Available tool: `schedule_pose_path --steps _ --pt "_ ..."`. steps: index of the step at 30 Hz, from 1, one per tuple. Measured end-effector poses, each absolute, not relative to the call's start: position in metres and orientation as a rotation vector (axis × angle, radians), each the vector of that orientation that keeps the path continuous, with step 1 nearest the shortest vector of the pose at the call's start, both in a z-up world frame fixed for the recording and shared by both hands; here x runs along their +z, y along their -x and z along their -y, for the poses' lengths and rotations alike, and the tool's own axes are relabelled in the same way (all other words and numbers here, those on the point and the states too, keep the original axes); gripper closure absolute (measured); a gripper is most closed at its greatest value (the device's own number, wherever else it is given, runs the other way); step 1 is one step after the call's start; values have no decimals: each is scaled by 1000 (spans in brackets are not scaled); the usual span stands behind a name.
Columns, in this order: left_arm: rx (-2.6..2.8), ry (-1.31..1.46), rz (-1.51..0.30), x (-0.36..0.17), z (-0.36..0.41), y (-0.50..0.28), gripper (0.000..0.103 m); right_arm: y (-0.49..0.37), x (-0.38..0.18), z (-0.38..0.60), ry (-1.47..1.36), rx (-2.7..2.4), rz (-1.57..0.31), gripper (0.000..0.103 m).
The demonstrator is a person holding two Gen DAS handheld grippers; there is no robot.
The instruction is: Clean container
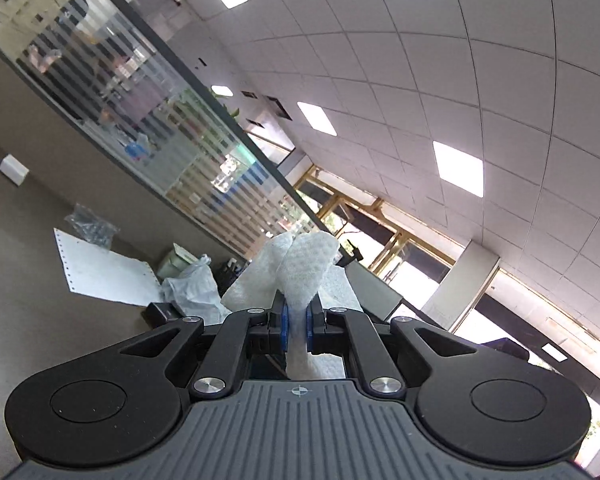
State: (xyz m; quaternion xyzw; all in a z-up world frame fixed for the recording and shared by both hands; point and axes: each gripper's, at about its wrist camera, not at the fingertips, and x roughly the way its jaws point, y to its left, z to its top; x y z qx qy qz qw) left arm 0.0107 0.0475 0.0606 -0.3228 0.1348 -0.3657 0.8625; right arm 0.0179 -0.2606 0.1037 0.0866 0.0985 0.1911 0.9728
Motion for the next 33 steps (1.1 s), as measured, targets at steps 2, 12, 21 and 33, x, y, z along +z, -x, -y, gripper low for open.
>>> schedule_pose_path --steps 2,12,21,33 --pt "-746 638 -272 59 -43 -10 92 -18 104 260 -165 382 -198 0" --pt "-756 534 -151 64 -33 9 92 -19 103 259 -155 377 -199 0" --pt "-752 465 -214 52 -22 5 91 -20 103 258 -154 375 -199 0" --pt "-751 403 -226 42 -23 8 90 -21 104 256 -145 376 -199 0"
